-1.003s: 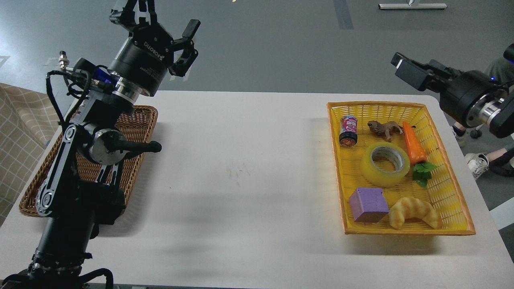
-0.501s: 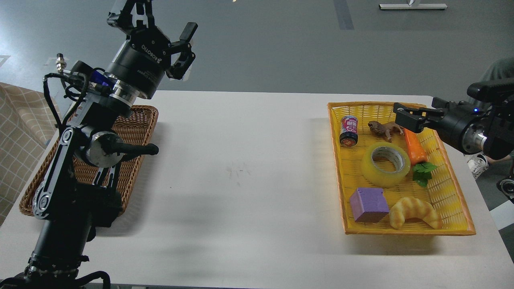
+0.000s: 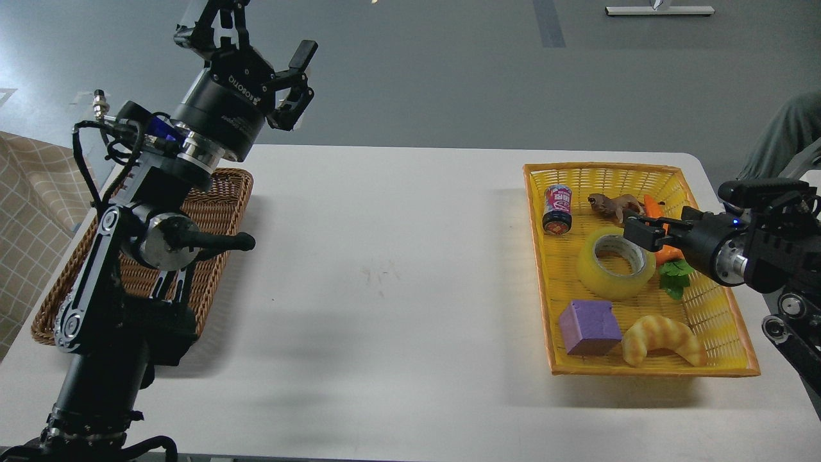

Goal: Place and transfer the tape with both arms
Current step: 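Lower the right gripper into the yellow tray toward the yellow tape roll, then close the right gripper on the rim of the yellow tape roll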

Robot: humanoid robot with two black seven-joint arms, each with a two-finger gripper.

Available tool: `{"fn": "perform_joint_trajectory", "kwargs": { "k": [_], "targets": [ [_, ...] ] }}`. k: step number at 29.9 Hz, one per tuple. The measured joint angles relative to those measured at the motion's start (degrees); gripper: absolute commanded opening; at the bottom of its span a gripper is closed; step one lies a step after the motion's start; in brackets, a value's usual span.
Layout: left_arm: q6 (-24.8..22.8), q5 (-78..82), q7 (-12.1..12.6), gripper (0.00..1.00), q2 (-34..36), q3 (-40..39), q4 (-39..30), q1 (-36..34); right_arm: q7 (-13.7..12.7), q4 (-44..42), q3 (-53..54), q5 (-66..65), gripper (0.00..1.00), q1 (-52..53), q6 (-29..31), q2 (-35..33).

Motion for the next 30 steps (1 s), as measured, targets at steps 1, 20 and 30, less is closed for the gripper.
{"fn": "perform_joint_trajectory", "kwargs": {
  "k": [1, 20, 30],
  "targets": [
    [0.0, -0.04, 0.0, 0.98, 0.11, 0.0, 0.0, 0.0, 0.0, -0.27, 0.39, 0.0, 1.0, -0.47, -0.09, 0.4],
    [0.21, -0.08, 0.09, 0.98, 0.3, -0.06, 0.0, 0.0, 0.0, -3.65, 0.78, -1.18, 0.9, -4.15, -1.49, 4.14],
    [0.3, -0.08, 0.09, 0.98, 0.44, -0.06, 0.0, 0.09, 1.65, -5.48, 0.75, -3.47, 0.9, -4.6, -4.34, 4.48]
  ]
}}
